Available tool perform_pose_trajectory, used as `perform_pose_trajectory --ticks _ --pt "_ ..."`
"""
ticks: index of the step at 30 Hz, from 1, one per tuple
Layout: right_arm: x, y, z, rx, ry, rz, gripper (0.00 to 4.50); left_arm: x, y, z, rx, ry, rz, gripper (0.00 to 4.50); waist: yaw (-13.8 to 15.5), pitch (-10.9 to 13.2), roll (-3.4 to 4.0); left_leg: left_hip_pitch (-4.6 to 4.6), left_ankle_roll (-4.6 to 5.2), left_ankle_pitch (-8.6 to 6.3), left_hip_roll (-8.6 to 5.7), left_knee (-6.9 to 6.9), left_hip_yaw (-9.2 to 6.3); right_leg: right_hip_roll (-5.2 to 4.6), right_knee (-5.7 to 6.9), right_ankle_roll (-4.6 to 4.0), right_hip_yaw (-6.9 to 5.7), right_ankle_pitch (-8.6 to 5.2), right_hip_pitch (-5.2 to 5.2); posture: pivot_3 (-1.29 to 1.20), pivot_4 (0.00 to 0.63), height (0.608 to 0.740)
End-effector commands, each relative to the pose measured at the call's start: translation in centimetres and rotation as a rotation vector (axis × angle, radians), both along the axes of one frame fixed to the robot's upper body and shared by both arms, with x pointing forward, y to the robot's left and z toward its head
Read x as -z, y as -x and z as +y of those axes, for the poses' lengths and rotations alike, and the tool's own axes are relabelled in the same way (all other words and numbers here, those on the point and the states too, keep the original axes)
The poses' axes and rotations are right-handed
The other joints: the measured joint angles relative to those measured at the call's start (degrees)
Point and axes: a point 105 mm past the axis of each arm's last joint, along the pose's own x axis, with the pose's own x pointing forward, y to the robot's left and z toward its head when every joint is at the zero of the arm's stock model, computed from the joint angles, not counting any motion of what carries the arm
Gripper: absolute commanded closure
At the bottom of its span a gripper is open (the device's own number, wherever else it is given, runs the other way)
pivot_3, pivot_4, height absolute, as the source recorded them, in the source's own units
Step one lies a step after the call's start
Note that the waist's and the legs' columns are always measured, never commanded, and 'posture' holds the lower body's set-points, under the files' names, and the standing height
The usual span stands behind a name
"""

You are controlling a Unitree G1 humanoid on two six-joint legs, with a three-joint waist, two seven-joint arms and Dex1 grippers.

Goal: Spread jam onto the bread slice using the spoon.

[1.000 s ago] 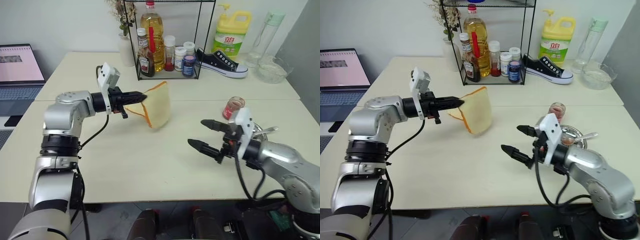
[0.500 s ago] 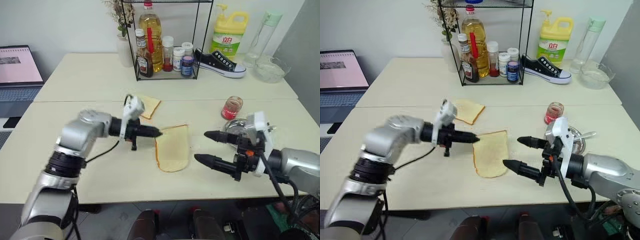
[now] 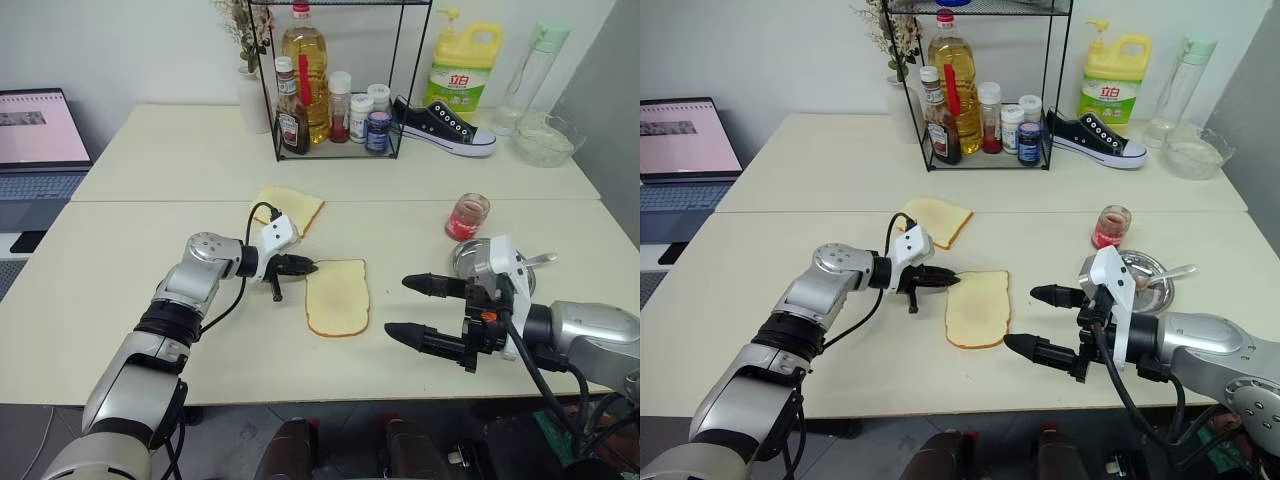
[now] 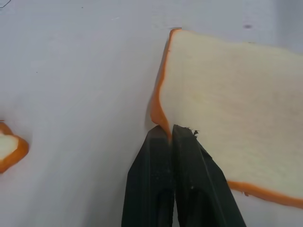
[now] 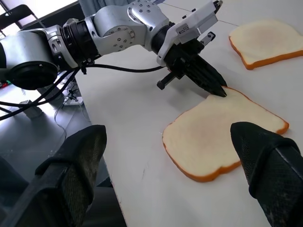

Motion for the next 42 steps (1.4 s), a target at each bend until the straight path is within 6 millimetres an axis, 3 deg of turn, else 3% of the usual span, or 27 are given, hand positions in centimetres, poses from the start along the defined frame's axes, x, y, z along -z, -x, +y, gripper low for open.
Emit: perform_pose_trajectory --ticks 1,2,5,8,13,16,19,24,31,36,42 --pt "-0.6 0.0 0.2 -0.018 -0.001 -0.040 0.00 -1.3 -0.7 0.0 0.000 0.009 -0.058 4.47 0.0 0.0 0.00 0.00 0.00 0.00 0.00 0.00 0.00 0.00 0.00 0.00 0.00 0.00 0.00 0.00 0.150 0.740" --pt "-0.5 0.0 0.2 -0.019 0.001 -0.041 0.00 -1.4 -0.7 -0.1 0.003 0.013 -0.071 4.47 0.0 0.0 0.00 0.00 0.00 0.00 0.00 0.00 0.00 0.00 0.00 0.00 -0.01 0.00 0.01 0.00 0.150 0.740" --pt "-0.3 -0.1 -0.1 -0.012 0.013 -0.033 0.00 -2.2 -1.1 -0.6 -0.020 0.063 -0.104 3.85 0.0 0.0 0.00 -0.01 0.00 0.00 -0.02 0.01 0.00 -0.01 0.00 0.00 0.00 0.00 0.01 0.00 0.150 0.740" --pt "0.0 -0.4 -1.1 0.036 0.025 -0.029 0.00 -2.6 -0.8 -0.1 -0.009 0.051 -0.111 2.96 0.0 0.0 -0.01 -0.01 0.00 0.00 -0.02 0.01 0.00 -0.01 0.00 0.00 -0.01 0.00 0.02 0.00 0.150 0.740" --pt "0.2 -1.2 -4.4 0.239 0.027 -0.033 0.00 -5.0 -0.7 1.2 -0.061 0.076 -0.197 1.29 0.1 0.0 -0.01 -0.02 0.00 0.00 -0.01 0.00 -0.01 -0.01 0.00 0.00 0.00 0.00 0.01 0.00 0.150 0.740" --pt "0.5 -1.4 -7.2 0.387 0.037 -0.039 0.00 -7.0 0.3 0.1 -0.055 0.167 -0.261 0.41 0.2 0.0 -0.01 -0.02 0.00 0.00 -0.01 0.00 -0.01 -0.02 0.00 0.00 0.03 0.00 0.02 0.00 0.150 0.740" --pt "0.6 -1.7 -10.5 0.567 0.048 -0.062 0.00 -9.0 2.0 -2.4 -0.004 0.293 -0.308 0.41 0.6 0.0 -0.01 -0.02 0.00 0.00 -0.02 0.02 -0.03 -0.08 -0.02 0.00 0.10 0.00 0.08 0.00 0.150 0.740" --pt "1.3 -1.4 -15.7 0.877 0.023 -0.070 0.00 -11.6 4.5 -8.4 0.126 0.469 -0.366 0.41 0.9 0.0 -0.01 0.02 0.00 0.00 -0.03 0.05 -0.09 -0.07 0.01 0.02 0.09 0.01 0.17 0.00 0.150 0.740" --pt "3.0 -2.5 -20.5 1.155 -0.153 -0.001 0.00 -11.9 5.1 -12.5 0.200 0.538 -0.393 0.41 0.1 -0.1 0.08 0.17 0.00 0.00 0.01 -0.03 0.09 0.06 0.02 0.02 0.08 0.01 0.19 0.00 0.150 0.740" --pt "4.7 -5.3 -22.5 1.201 -0.299 0.105 0.00 -12.1 5.2 -13.6 0.221 0.555 -0.403 0.41 0.1 -0.1 0.17 0.17 0.00 0.01 -0.01 -0.03 0.18 0.05 0.01 0.02 0.12 0.01 0.18 0.00 0.150 0.740" --pt "5.4 -8.7 -23.9 1.207 -0.485 0.197 0.00 -11.7 5.2 -13.4 0.199 0.541 -0.397 0.41 0.0 -0.2 0.29 0.16 0.00 0.01 -0.02 -0.03 0.22 0.04 0.00 0.02 0.13 0.01 0.17 0.00 0.150 0.740"
